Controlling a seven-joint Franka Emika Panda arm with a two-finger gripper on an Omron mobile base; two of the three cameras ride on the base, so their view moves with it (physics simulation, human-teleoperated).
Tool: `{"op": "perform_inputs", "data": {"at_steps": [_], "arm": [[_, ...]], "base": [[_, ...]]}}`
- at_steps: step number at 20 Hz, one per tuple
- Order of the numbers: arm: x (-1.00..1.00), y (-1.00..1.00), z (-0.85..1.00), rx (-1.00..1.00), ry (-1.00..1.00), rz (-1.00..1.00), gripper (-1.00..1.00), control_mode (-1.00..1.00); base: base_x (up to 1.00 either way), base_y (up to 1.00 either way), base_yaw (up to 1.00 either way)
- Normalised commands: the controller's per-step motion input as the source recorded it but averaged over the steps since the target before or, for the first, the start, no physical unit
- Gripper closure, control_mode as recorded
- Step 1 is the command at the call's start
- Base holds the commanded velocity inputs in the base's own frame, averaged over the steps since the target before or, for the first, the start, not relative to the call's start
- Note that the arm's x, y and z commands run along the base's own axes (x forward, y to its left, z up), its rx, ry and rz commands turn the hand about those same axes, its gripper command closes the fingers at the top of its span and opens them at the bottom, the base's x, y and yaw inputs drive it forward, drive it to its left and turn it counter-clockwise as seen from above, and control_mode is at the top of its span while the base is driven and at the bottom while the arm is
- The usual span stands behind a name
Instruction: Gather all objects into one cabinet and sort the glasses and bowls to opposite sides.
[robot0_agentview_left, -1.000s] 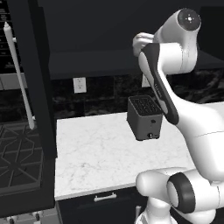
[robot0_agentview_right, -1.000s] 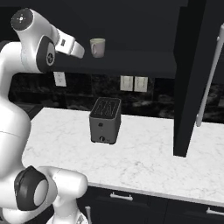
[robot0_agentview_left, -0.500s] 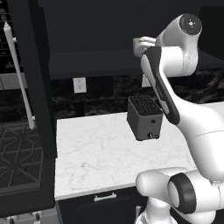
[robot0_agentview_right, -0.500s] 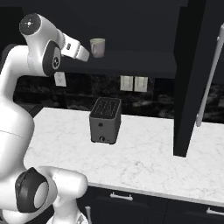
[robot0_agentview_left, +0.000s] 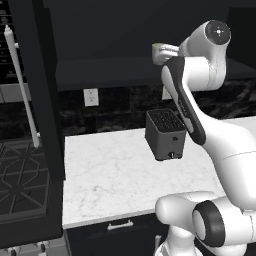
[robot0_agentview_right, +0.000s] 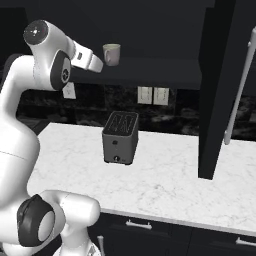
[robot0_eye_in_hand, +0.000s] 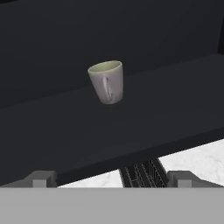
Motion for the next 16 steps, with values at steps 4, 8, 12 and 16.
{"op": "perform_inputs", "data": {"at_steps": [4,8,12,16], "arm": [[0.06,0.00,0.09,0.00,0.01,0.00,-1.00,-1.00],[0.22,0.00,0.20,0.00,0.04,0.00,-1.00,-1.00],[0.23,0.00,0.05,0.00,0.07,0.00,-1.00,-1.00],[0.23,0.00,0.00,-0.01,0.05,0.00,-1.00,-1.00]], "base": [[0.00,0.00,0.00],[0.00,0.00,0.00],[0.00,0.00,0.00],[0.00,0.00,0.00]]}}
